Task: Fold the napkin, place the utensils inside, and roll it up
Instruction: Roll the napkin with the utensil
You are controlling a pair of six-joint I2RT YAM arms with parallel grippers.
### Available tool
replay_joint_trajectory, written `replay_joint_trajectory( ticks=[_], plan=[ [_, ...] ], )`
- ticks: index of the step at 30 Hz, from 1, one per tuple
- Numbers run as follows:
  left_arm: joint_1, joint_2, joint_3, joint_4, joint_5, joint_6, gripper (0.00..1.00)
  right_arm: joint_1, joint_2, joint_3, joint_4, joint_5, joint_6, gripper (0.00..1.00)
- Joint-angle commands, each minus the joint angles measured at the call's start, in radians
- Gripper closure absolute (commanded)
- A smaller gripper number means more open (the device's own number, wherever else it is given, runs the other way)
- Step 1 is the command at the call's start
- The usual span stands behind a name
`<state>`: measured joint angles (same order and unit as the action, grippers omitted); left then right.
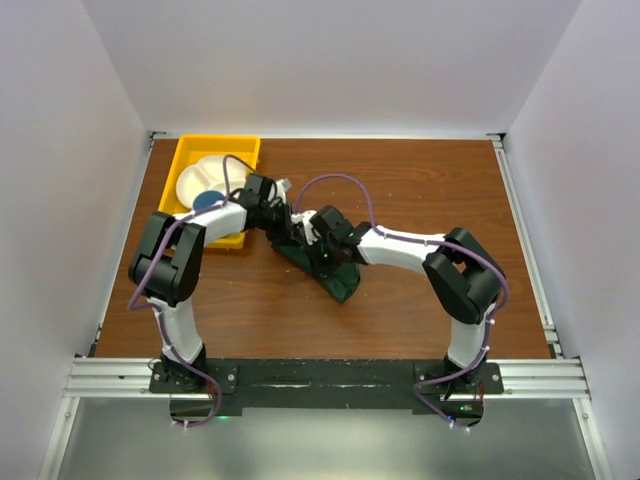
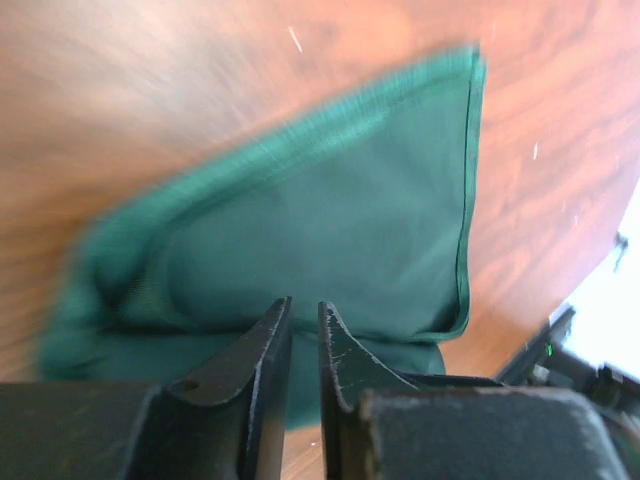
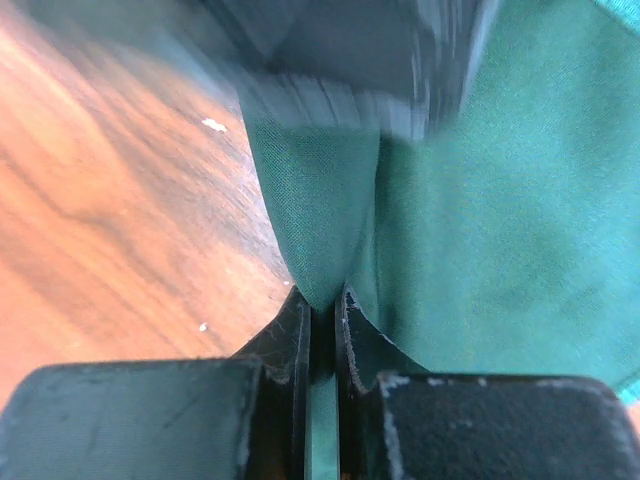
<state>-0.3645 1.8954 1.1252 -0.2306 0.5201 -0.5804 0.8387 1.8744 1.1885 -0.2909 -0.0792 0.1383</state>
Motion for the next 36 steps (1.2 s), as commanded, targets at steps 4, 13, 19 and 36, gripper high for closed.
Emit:
replay_joint_trajectory(
  ticks=[4,13,19,36],
  plan=[
    [0.073,-0.125,0.145,-0.093,-0.101,0.044,0.78,-0.142,0.069,-0.072,-0.068,-0.523,0.153,1.00],
    [0.035,-0.177,-0.007,0.060,0.034,-0.038,0.81,-0.317,0.195,-0.135,0.098,-0.855,0.346,1.00],
    [-0.056,-0.226,-0.142,0.224,0.057,-0.116,0.82,-0.386,0.267,-0.103,0.068,-0.895,0.356,1.00],
    [-0.011,-0.102,-0.324,0.421,-0.012,-0.084,0.88,-0.411,0.244,-0.038,-0.095,-0.808,0.238,0.95]
  ],
)
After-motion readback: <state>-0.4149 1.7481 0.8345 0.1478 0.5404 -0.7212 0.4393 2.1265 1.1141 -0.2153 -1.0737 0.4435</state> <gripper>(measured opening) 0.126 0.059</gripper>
